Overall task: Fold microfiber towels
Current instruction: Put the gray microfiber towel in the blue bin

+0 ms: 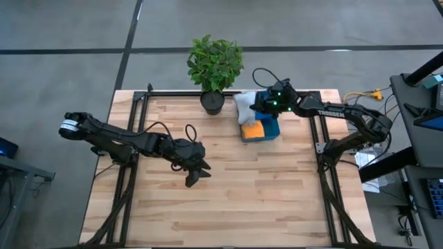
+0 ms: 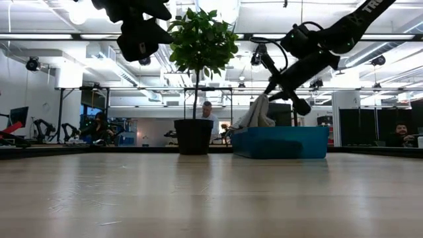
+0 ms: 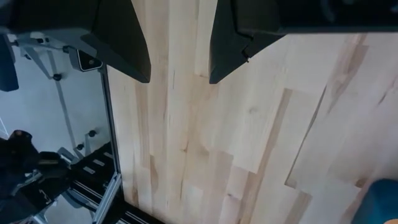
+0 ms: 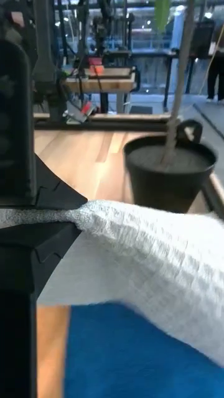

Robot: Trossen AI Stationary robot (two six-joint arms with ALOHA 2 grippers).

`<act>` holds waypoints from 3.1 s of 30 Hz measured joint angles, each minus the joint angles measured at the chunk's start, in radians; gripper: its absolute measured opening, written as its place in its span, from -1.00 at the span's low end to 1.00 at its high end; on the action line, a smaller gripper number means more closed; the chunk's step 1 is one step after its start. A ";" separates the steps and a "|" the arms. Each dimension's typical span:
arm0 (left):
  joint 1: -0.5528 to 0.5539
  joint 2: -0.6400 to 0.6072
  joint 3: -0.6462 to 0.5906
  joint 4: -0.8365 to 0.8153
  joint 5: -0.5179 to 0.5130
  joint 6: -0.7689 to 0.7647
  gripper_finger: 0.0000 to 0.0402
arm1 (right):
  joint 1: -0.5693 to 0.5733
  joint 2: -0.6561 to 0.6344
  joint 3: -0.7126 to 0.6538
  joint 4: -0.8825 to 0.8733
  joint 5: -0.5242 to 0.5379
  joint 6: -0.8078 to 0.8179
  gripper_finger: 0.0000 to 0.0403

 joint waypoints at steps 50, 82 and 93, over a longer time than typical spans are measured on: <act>0.027 0.004 -0.001 0.019 -0.009 0.018 -0.25 | 0.360 0.366 0.585 -1.048 1.096 -1.564 -0.94; 0.024 0.049 -0.004 0.002 0.027 -0.009 -0.25 | 0.060 0.331 0.619 -0.563 0.898 -1.062 -0.94; 0.024 0.068 -0.005 0.003 0.032 -0.002 -0.25 | -0.006 0.380 0.746 -0.715 0.739 -0.914 -0.94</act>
